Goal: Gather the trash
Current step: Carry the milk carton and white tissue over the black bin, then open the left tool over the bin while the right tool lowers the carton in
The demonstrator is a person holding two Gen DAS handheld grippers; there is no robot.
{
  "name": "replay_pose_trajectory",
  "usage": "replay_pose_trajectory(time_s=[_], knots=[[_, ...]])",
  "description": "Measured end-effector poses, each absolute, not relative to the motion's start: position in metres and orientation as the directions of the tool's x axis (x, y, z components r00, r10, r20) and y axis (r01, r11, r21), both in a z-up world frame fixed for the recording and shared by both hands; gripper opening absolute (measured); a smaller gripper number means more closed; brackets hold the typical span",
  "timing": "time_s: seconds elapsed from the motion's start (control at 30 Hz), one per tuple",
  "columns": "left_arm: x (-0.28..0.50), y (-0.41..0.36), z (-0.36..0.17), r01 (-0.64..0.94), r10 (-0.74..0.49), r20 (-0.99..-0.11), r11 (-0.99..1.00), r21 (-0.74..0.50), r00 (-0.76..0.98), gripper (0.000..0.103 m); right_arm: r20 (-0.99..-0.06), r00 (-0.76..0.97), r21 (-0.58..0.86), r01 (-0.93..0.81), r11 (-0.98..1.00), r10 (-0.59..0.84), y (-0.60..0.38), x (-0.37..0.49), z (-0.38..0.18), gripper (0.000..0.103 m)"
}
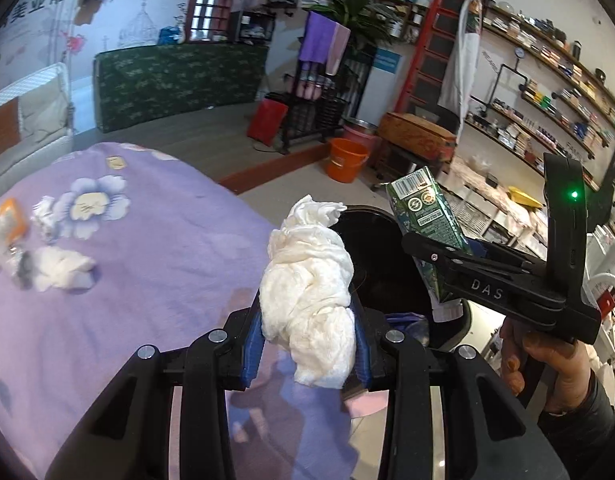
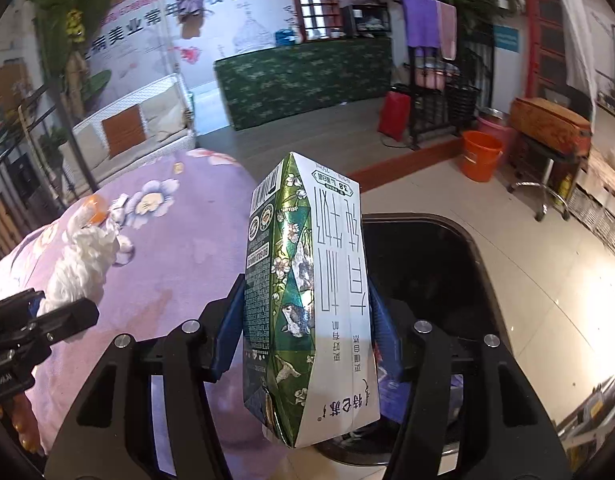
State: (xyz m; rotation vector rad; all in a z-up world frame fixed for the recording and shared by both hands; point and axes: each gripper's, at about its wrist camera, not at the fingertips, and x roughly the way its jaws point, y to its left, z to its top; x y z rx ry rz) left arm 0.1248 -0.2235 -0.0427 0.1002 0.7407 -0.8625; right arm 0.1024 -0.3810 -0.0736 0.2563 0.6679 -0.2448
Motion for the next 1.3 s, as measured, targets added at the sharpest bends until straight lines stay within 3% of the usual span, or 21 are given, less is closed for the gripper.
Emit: replay_pose_trajectory(time_s=[0.27, 0.6, 0.67, 0.73, 0.83, 1.03, 1.3], knots=[[0.127, -0.295, -0.058, 0.787, -0.685, -0.671, 0.566, -0.245, 0.284, 0.036, -0.637, 0.738, 0.154, 0.406, 0.901, -0.224, -0.418, 0.08, -0.078, 0.057], [0.123, -0.358, -0.09, 0.83, -0.609, -0.755, 0.533, -0.164, 0.242, 0.037, -0.65, 0.699, 0.153, 0.506, 0.849, -0.299, -0.46, 0.056, -0.084, 0.058], [0.119, -0.365, -0.094, 0.84, -0.602, -0.756, 0.525, -0.133, 0.257, 0.044, -0.654, 0.691, 0.154, 0.519, 0.841, -0.307, -0.466, 0.052, -0.087, 0.058], [0.115, -0.365, -0.095, 0.851, -0.609, -0.749, 0.512, -0.119, 0.261, 0.061, -0.656, 0.686, 0.153, 0.529, 0.835, -0.315, -0.47, 0.049, -0.089, 0.058], [0.108, -0.358, -0.092, 0.855, -0.63, -0.728, 0.505, -0.118, 0.272, 0.078, -0.658, 0.678, 0.148, 0.544, 0.826, -0.328, -0.475, 0.049, -0.09, 0.057], [0.095, -0.342, -0.075, 0.851, -0.676, -0.672, 0.508, -0.129, 0.301, 0.089, -0.657, 0.669, 0.142, 0.562, 0.815, -0.347, -0.483, 0.047, -0.091, 0.057], [0.093, -0.306, -0.058, 0.807, -0.647, -0.64, 0.587, -0.07, 0.415, 0.093, -0.688, 0.66, 0.133, 0.525, 0.841, -0.303, -0.476, 0.061, -0.097, 0.057]])
